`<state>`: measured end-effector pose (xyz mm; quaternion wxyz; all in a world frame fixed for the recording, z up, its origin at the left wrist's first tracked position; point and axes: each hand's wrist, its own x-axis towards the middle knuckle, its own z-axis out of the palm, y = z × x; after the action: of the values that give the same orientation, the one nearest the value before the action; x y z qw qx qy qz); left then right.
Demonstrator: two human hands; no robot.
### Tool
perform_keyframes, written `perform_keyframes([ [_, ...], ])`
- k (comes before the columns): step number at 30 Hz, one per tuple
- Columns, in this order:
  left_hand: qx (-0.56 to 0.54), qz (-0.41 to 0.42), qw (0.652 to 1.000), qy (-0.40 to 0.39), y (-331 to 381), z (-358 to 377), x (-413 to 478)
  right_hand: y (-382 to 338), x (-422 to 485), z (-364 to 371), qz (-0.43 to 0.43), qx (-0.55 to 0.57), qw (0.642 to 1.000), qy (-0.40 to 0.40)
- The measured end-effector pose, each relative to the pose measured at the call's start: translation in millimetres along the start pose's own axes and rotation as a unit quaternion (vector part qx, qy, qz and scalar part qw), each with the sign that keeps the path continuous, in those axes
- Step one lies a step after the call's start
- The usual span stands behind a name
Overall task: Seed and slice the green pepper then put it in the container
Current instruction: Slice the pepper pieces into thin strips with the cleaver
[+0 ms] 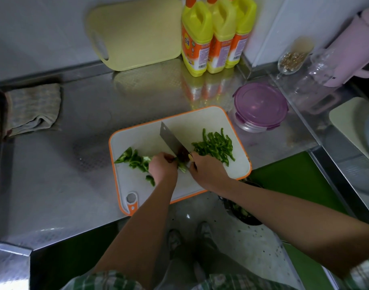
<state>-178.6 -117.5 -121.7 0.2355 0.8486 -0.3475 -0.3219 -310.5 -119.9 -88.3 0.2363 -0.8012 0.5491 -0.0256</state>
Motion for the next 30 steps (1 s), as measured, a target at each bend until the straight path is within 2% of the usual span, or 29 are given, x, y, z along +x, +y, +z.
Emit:
perform_keyframes([
  [8, 0.011, 0.011, 1.000, -0.002, 2, -1, 0, -5, 0, 2, 0.002, -0.065, 0.997, -0.029],
  [14, 0.000, 0.037, 0.999, -0.009, -3, -2, -2, -8, 5, 17, 0.023, -0.082, 0.996, -0.020],
  [23, -0.032, 0.033, 0.999, -0.007, -5, -3, -7, -4, 11, 17, 0.059, -0.006, 0.998, 0.029],
  [30, -0.047, -0.009, 0.999, 0.009, -4, -1, -6, -1, 5, 6, 0.027, 0.049, 0.998, 0.036],
])
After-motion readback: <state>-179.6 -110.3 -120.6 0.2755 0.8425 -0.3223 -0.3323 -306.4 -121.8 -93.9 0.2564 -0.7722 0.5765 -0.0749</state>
